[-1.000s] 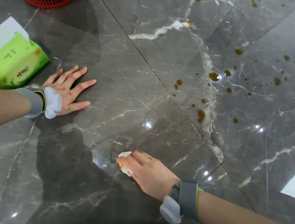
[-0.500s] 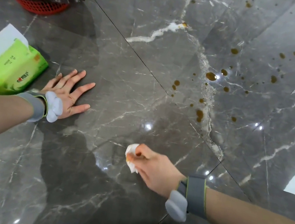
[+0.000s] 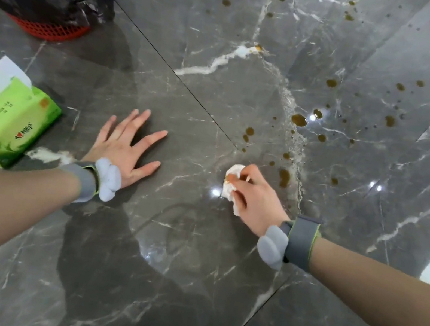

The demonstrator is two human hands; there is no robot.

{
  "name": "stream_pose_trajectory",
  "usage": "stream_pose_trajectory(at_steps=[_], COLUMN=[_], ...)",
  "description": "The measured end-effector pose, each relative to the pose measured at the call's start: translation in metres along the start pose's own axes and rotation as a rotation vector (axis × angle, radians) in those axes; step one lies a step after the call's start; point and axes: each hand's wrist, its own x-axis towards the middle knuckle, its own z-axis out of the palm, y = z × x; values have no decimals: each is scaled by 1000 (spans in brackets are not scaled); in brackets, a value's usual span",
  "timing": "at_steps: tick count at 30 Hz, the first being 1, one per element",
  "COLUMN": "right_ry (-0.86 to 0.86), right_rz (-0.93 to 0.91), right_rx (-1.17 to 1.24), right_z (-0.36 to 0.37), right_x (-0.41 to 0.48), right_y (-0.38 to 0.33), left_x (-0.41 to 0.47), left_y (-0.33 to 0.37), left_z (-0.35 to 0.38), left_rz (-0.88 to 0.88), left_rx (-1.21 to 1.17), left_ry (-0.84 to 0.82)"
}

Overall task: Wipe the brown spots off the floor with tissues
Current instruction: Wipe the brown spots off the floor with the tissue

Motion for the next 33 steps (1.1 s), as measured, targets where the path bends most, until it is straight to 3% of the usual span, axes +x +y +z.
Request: stream_pose_trajectory(at_steps=[6,10,15,19,21,23,26,27,29,31,33], right_ry=[-37,91,231,156,81,109,221,234,194,57,-92], right_rz=[-162,-33,271,-25,-77,59,419,438,267,-11,-171], right_rx=[25,-14,25,96,88,19,-52,-69,-7,77,94], right_z=[2,-17,-25,-5,-12,-29,-49,-50,-39,-19,-7], right_x=[10,62,103,84,88,100,109,106,91,66,47], right_y=[11,45,63,35,39,61,96,94,70,33,16], left_x=[62,70,68,68,67,68,68,69,69,68,67], left_y=[49,52,50,52,50,51,53,53,53,52,53], left_z=[2,22,20,19,19,19,19,19,19,18,18], left_rz=[17,20,33,20,18,20,28,28,21,17,18], left_rx=[-39,41,-2,-23,-25,-36,-42,-40,-30,-27,-23], left_ry=[0,24,47,57,53,54,57,57,58,62,62])
